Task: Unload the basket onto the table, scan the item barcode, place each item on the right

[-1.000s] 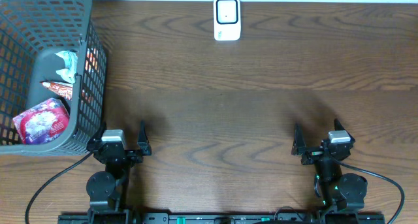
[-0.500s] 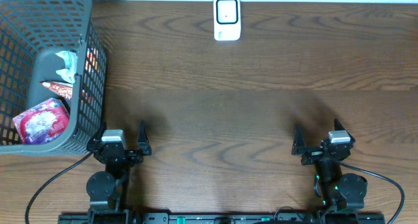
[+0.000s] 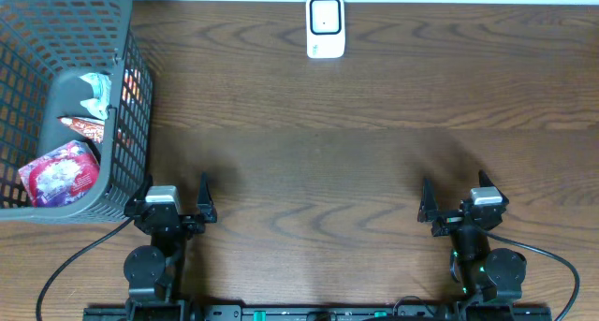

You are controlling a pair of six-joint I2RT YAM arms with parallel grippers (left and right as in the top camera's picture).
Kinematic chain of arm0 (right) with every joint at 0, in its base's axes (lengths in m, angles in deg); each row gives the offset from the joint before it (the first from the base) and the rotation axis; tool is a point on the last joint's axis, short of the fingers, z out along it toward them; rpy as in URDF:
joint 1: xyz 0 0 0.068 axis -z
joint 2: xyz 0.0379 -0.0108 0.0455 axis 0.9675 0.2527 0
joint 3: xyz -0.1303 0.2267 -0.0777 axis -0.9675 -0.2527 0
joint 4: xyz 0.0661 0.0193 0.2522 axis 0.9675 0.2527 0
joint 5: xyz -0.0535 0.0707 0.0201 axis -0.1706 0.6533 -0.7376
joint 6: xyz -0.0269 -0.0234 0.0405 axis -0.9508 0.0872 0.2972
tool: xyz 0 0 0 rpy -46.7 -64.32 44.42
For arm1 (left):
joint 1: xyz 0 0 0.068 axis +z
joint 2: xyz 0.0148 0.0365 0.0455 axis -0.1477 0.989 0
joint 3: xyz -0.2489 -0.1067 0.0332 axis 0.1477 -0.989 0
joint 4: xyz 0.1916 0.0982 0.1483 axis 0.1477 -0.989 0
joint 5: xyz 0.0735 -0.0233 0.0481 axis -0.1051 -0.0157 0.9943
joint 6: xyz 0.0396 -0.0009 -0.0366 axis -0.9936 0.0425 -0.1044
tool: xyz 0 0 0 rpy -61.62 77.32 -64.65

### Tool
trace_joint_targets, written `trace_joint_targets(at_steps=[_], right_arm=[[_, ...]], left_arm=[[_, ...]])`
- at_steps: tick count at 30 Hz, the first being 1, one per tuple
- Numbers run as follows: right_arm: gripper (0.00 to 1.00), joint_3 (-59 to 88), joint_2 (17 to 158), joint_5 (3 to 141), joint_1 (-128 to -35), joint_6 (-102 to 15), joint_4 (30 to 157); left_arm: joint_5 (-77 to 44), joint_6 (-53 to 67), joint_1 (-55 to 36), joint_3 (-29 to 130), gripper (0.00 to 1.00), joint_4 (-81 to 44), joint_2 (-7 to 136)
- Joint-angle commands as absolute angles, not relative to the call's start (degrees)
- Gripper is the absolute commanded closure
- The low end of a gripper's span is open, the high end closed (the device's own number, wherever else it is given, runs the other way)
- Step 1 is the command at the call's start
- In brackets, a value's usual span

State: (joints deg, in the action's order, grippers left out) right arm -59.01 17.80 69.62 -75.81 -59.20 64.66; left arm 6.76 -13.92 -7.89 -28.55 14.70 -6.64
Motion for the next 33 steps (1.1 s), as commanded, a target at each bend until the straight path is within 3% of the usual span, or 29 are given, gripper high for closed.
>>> trace_joint_targets(at_steps=[1,8,16,24,33], right_arm=[[0.01,-59.25,17.5,69.38,-75.44,-59.61,64.73],[0.01,-59.25,17.5,69.38,-75.44,-59.61,64.73],[0.01,-59.25,17.5,69.38,-75.44,-59.61,64.7],[0.01,-59.25,17.5,69.38,-75.44,-59.61,64.73],[0.01,-59.25,17.5,69.38,-75.44,-59.61,64.73]], left_arm=[[6.36,-14.68,-7.65,-29.24,0.02,12.43,-6.99],[-3.19,-9.9,-7.65,-29.22,0.02,14.0,-6.99],[-20.67,-6.77,-7.65,-29.22,0.02,26.88,-6.99],[-20.32,-1.07,-7.65,-28.41,0.02,46.55,-6.99],[-8.78,-1.94,-7.65,-13.94,0.03,48.01,-1.85]])
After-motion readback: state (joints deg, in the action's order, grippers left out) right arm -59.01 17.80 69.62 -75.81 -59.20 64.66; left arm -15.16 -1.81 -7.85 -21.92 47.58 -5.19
